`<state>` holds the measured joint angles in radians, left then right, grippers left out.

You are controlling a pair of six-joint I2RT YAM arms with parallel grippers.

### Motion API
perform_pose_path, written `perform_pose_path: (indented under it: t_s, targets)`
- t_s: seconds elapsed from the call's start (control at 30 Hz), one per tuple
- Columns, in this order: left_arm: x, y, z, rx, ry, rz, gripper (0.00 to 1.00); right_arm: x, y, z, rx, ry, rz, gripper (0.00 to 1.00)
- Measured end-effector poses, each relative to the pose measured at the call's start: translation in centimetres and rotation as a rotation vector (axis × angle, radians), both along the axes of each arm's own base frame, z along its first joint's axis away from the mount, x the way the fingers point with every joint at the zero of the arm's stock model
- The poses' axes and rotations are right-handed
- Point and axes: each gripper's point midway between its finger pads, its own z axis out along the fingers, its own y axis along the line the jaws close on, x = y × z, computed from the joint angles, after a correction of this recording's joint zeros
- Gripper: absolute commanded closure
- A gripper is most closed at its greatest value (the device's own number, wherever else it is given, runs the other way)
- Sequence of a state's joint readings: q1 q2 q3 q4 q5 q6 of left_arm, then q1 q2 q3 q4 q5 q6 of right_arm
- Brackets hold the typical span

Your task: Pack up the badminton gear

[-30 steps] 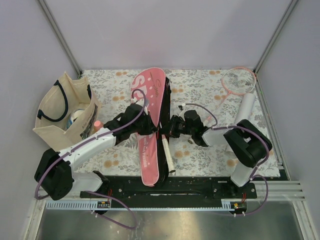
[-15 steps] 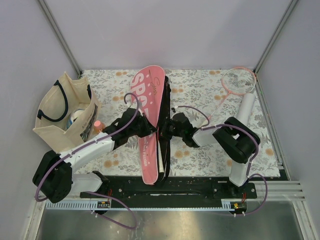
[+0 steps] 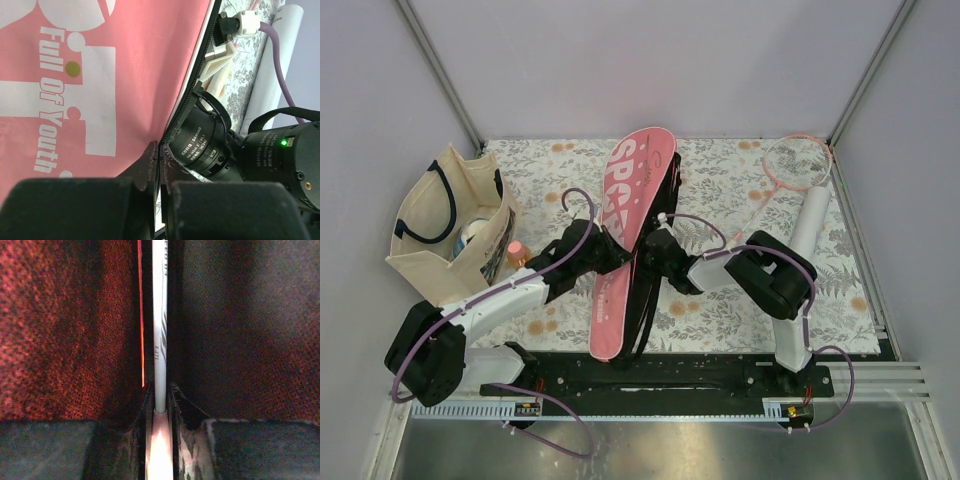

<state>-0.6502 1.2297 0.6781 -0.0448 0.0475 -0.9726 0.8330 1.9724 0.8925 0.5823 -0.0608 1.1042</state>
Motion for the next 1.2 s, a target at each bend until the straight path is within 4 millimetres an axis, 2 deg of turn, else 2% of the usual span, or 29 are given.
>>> perform_pose_path:
  t_s: [0.13,0.23,0.37,0.5,0.63,0.8,0.93,1.03,1.13,1.2]
  targets:
    - [0.3,0.7,-0.4,0.033,-0.003,0.017,0.98,0.8,0.1,0.2,-0.029,-0.024,-0.005,0.51]
    - [0.4,1.3,-1.0,0.069,0.002,0.024,0.81,1.0,-0.6,0.0,-0.071,-0.029,-0.002,0.41]
    - [1.0,0.5,0.2,0.055,-0.032,0.005,0.65,0.8,-2.9,0.6,-0.161,-0.033,-0.016,0.39]
    - [1.3,0.5,-1.2,0.077,-0.008,0.004,0.61,-0.8,-6.2,1.4,-0.229,-0.004,-0.029,0.39]
    - [0.9,1.1,-3.5,0.13,0.044,0.0,0.48,-1.9,-8.9,3.9,-0.248,-0.009,-0.053,0.38]
    - [0.7,1.6,-3.9,0.165,0.035,-0.022,0.42,-0.6,-13.1,7.0,-0.279,-0.032,-0.18,0.37]
    - [0.2,1.8,-3.2,0.215,-0.017,-0.095,0.4,0.7,-17.7,7.2,-0.355,-0.013,-0.312,0.37]
    - [-0.1,0.6,-2.0,0.267,-0.088,-0.19,0.39,1.3,-21.0,6.1,-0.429,0.025,-0.373,0.37]
    - [-0.4,-2.5,0.0,0.299,-0.184,-0.313,0.38,1.5,-23.8,6.1,-0.484,0.037,-0.421,0.37]
    - [-0.4,-4.9,1.0,0.311,-0.241,-0.381,0.37,1.6,-25.7,7.3,-0.501,0.015,-0.463,0.37]
